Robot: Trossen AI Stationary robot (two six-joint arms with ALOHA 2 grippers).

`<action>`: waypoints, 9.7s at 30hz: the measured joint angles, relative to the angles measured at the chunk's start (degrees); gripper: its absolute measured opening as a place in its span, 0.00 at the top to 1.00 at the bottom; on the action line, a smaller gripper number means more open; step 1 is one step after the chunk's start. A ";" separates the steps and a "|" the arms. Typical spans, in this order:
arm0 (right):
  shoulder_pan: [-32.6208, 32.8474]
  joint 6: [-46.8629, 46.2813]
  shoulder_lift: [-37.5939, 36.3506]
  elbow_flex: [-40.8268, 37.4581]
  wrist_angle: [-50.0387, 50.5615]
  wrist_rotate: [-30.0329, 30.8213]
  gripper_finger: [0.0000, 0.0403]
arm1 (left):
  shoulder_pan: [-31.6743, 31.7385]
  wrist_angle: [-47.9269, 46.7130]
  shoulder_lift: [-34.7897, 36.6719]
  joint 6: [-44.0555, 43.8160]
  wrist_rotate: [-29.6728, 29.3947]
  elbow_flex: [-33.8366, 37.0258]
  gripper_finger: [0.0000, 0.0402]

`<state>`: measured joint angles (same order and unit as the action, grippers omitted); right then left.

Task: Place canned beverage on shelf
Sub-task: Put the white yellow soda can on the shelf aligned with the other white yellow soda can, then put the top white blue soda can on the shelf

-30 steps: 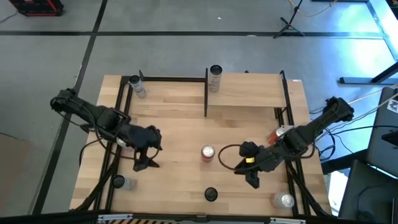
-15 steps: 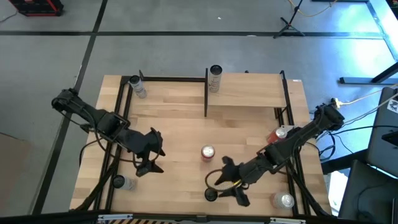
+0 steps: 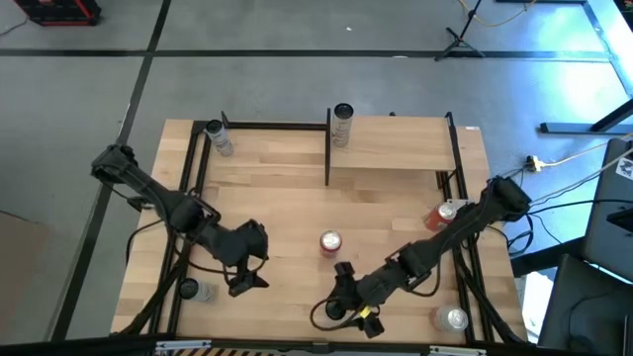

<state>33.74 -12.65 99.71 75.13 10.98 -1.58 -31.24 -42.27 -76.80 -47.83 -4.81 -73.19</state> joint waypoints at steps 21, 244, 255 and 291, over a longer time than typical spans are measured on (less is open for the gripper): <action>0.42 -1.37 2.11 -0.72 -0.72 3.86 0.19 | 0.04 -0.28 -0.43 0.57 -4.22 0.00 0.12; -60.76 17.42 -18.78 -12.26 -11.37 -14.45 0.44 | 16.09 15.90 13.19 26.77 -15.70 -2.73 0.13; -60.75 17.61 -18.26 -12.15 -11.53 -12.96 0.29 | 16.09 15.88 13.19 26.79 -15.13 -2.73 0.13; -57.94 -7.24 -48.79 -12.13 6.58 -26.62 0.17 | 30.20 3.59 13.17 18.90 -24.61 -2.73 0.13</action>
<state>-24.20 -19.89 50.92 63.00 17.56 -28.20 -1.04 -38.68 -63.64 -28.93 -29.42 -75.92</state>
